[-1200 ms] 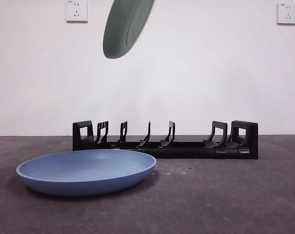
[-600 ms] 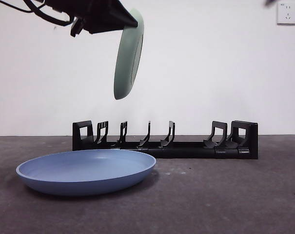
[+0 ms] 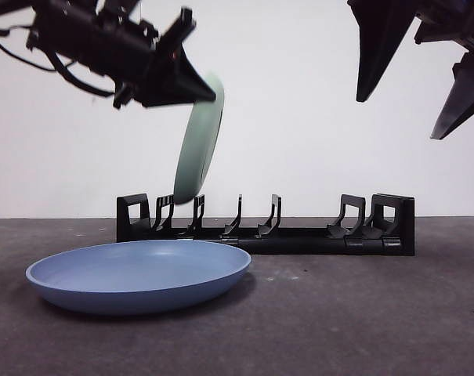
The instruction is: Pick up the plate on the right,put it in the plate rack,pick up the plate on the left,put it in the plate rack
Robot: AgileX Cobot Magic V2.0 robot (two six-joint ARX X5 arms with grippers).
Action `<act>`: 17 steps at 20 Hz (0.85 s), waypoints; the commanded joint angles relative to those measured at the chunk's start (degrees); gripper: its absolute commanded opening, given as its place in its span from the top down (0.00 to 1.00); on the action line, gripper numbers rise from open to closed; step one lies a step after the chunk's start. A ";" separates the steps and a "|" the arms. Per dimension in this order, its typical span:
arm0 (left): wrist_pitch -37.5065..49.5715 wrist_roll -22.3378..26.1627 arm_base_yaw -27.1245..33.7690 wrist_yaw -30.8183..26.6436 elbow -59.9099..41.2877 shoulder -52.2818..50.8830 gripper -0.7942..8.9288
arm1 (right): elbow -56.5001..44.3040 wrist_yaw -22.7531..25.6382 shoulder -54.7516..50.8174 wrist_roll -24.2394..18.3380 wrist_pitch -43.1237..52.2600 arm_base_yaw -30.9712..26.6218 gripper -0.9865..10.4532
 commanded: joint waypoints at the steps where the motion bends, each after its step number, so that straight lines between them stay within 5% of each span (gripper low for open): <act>1: 1.07 1.33 0.11 -0.13 0.07 1.84 0.93 | -0.57 -0.04 -0.04 0.42 0.33 0.15 0.48; 15: -6.40 7.52 0.09 -5.70 0.07 4.17 0.91 | -0.59 -0.04 -0.04 0.44 3.23 0.15 0.48; 17: -6.58 7.50 0.07 -5.64 0.07 4.15 0.81 | -0.59 -0.02 -0.04 0.46 3.19 0.13 0.48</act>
